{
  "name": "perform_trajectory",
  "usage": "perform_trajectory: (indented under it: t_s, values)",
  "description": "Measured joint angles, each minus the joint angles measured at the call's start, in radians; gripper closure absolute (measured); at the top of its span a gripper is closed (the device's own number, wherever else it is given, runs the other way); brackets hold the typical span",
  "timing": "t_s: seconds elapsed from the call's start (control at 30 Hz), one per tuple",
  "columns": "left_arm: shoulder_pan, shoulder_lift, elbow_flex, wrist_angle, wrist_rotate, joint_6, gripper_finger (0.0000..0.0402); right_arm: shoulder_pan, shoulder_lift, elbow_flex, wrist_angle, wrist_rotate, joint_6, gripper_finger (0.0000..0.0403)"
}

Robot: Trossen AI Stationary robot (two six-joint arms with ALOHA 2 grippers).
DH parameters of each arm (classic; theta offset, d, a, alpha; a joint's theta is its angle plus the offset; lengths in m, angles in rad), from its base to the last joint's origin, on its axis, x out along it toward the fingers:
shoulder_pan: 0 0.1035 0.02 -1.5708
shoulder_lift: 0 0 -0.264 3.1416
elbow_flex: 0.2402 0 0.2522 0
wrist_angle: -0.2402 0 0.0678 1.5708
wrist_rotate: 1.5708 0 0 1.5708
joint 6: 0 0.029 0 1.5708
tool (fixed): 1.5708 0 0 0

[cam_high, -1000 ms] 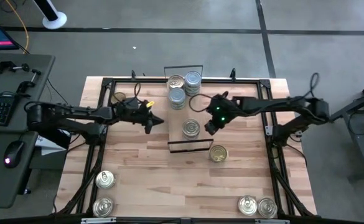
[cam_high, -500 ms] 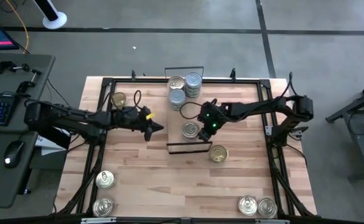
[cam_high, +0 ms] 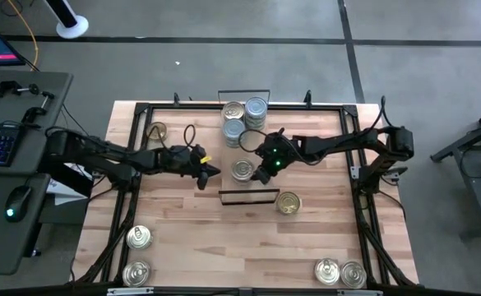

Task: Stack canned seafood by type on shelf
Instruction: Adjust the pink and blue tuna can

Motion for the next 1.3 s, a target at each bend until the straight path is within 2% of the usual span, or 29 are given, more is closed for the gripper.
perform_trajectory:
  t_s: [0.13,0.33,0.47,0.77,1.07,1.23,1.3]
  values:
    - [0.000,0.074,0.004,0.046,0.031,0.019,0.0401,-0.018,0.000,0.000,0.001,0.038,0.000,0.0403]
    - [-0.004,0.185,0.072,0.055,0.096,0.071,0.0402,-0.045,-0.042,0.000,-0.033,-0.016,-0.033,0.0403]
    - [-0.002,0.260,0.126,0.051,0.050,0.098,0.0401,-0.063,-0.118,0.000,-0.163,-0.012,-0.078,0.0403]
    - [0.004,0.366,0.222,0.086,0.059,0.144,0.0401,-0.072,-0.250,0.000,-0.383,0.063,-0.101,0.0403]
    - [0.022,0.453,0.344,0.088,0.061,0.222,0.0402,-0.066,-0.256,0.000,-0.462,0.124,-0.099,0.0403]
    - [0.051,0.515,0.413,0.079,0.063,0.229,0.0401,-0.065,-0.256,0.000,-0.503,0.121,-0.137,0.0403]
    - [0.061,0.513,0.419,0.059,0.094,0.228,0.0401,-0.065,-0.256,0.000,-0.514,0.118,-0.169,0.0403]
